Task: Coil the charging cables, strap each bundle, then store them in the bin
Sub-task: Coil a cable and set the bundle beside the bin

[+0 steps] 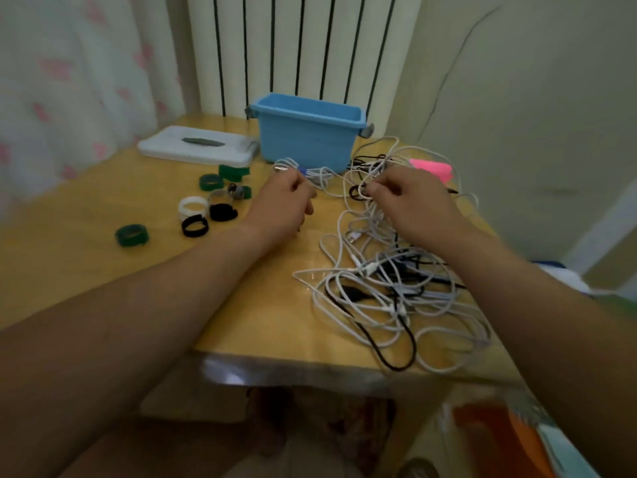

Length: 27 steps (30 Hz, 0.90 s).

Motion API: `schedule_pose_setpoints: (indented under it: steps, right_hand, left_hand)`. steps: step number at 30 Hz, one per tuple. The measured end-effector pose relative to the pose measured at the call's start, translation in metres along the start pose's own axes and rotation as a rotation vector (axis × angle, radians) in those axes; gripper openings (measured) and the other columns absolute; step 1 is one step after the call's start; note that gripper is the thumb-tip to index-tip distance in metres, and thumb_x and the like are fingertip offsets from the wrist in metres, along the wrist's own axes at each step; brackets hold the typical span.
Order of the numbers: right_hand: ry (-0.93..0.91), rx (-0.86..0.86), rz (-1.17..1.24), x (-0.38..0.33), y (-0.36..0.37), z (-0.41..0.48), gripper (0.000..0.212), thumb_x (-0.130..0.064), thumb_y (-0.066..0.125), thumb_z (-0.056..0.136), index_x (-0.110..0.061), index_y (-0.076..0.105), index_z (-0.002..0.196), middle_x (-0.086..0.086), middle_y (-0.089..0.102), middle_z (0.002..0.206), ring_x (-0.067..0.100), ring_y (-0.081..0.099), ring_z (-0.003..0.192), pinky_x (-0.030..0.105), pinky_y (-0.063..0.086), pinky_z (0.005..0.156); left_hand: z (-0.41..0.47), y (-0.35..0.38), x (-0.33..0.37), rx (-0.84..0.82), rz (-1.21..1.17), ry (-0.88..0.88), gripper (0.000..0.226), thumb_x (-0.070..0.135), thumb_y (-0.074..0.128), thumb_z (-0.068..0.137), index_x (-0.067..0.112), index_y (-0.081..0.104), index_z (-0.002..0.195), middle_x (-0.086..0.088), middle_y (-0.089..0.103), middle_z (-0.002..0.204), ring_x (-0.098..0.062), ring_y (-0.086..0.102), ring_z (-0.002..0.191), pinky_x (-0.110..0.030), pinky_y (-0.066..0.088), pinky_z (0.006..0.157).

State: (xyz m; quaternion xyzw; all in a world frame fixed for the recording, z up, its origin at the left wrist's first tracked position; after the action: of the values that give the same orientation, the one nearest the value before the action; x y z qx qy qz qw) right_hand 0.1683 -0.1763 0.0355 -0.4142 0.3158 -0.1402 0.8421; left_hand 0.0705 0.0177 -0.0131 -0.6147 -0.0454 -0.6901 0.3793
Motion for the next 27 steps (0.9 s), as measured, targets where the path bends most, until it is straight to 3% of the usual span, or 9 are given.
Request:
schedule_pose_setpoints:
  steps: [2,4,8,11,14,16,19,23,27]
  right_hand:
    - [0.020,0.016,0.042,0.003,-0.014,-0.021,0.019,-0.034,0.062,0.104,-0.022,0.072,0.093,-0.013,0.064,0.081,0.003,0.058,0.075,0.029,0.043,0.068]
    - [0.045,-0.003,0.057,0.003,-0.027,-0.040,0.017,-0.034,0.063,0.104,-0.025,0.071,0.091,-0.015,0.066,0.080,-0.004,0.057,0.072,0.017,0.041,0.065]
    - [0.119,-0.185,0.077,0.001,-0.034,-0.071,0.026,-0.045,0.065,0.101,-0.023,0.070,0.090,-0.007,0.073,0.077,-0.001,0.062,0.061,0.028,0.046,0.063]
    - [0.158,-0.386,0.016,-0.003,-0.020,-0.087,0.029,-0.056,0.072,0.092,-0.029,0.069,0.103,-0.008,0.074,0.090,0.006,0.069,0.077,0.032,0.054,0.069]
    - [0.184,-0.386,0.111,-0.004,-0.011,-0.090,0.014,-0.035,0.075,0.095,-0.027,0.069,0.106,-0.006,0.075,0.087,0.007,0.069,0.071,0.026,0.052,0.064]
    - [0.246,-0.229,0.253,0.010,-0.021,-0.083,0.005,-0.029,0.067,0.100,-0.025,0.070,0.100,-0.002,0.077,0.087,0.015,0.070,0.071,0.033,0.055,0.069]
    - [0.260,-0.034,0.187,0.035,-0.048,-0.075,0.010,-0.031,0.066,0.101,-0.024,0.071,0.103,-0.005,0.072,0.092,0.019,0.069,0.086,0.035,0.052,0.075]
    - [0.213,-0.144,0.184,0.037,-0.053,-0.079,0.020,-0.046,0.062,0.103,-0.027,0.071,0.104,-0.009,0.068,0.097,0.007,0.063,0.089,0.031,0.045,0.072]
    - [0.231,-0.144,0.257,0.036,-0.043,-0.079,0.030,-0.036,0.062,0.105,-0.019,0.075,0.085,-0.003,0.075,0.079,0.018,0.070,0.078,0.043,0.055,0.079]
  left_hand:
    - [-0.011,0.006,0.016,-0.089,0.062,0.042,0.020,0.023,0.055,0.109,0.012,0.068,0.099,-0.009,0.074,0.087,-0.020,0.065,0.069,-0.038,0.059,0.063]
    - [-0.027,0.010,0.035,-0.163,0.135,0.117,0.019,0.026,0.058,0.109,0.013,0.069,0.101,-0.004,0.075,0.091,-0.016,0.067,0.075,-0.034,0.061,0.068]
    - [-0.070,0.019,0.063,-0.284,0.318,0.313,0.016,0.040,0.065,0.105,0.025,0.070,0.102,0.009,0.069,0.093,0.000,0.061,0.081,-0.017,0.049,0.068]
    - [-0.091,0.036,0.070,-0.431,0.515,0.333,0.026,0.051,0.068,0.100,0.027,0.069,0.110,0.010,0.069,0.101,-0.005,0.063,0.091,-0.028,0.053,0.078]
    - [-0.093,0.048,0.067,-0.479,0.629,0.292,0.023,0.041,0.071,0.101,0.023,0.070,0.115,0.007,0.070,0.105,-0.013,0.066,0.097,-0.034,0.057,0.083]
    - [-0.089,0.045,0.067,-0.424,0.575,0.268,0.014,0.031,0.069,0.104,0.023,0.072,0.115,0.010,0.070,0.103,-0.012,0.067,0.096,-0.024,0.054,0.078]
    - [-0.081,0.030,0.071,-0.303,0.396,0.230,0.010,0.028,0.064,0.108,0.023,0.071,0.112,0.013,0.068,0.101,-0.003,0.062,0.091,-0.016,0.047,0.072]
    - [-0.074,0.014,0.078,-0.189,0.167,0.216,0.010,0.024,0.062,0.109,0.021,0.071,0.109,0.005,0.069,0.098,-0.007,0.062,0.087,-0.020,0.051,0.071]
    - [-0.080,0.016,0.076,-0.214,0.075,0.148,0.011,0.023,0.060,0.110,0.021,0.071,0.110,-0.002,0.072,0.099,-0.013,0.065,0.087,-0.029,0.056,0.078]
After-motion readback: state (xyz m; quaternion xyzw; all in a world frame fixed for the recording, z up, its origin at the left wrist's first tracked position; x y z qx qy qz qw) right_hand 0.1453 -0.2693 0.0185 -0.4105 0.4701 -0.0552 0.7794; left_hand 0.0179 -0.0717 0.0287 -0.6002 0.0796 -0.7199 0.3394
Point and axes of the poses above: each hand's wrist, its own z-axis towards the middle knuckle, its own y-axis out of the palm, x = y × z, the point moved 6 cm from there along z, towards the middle knuckle
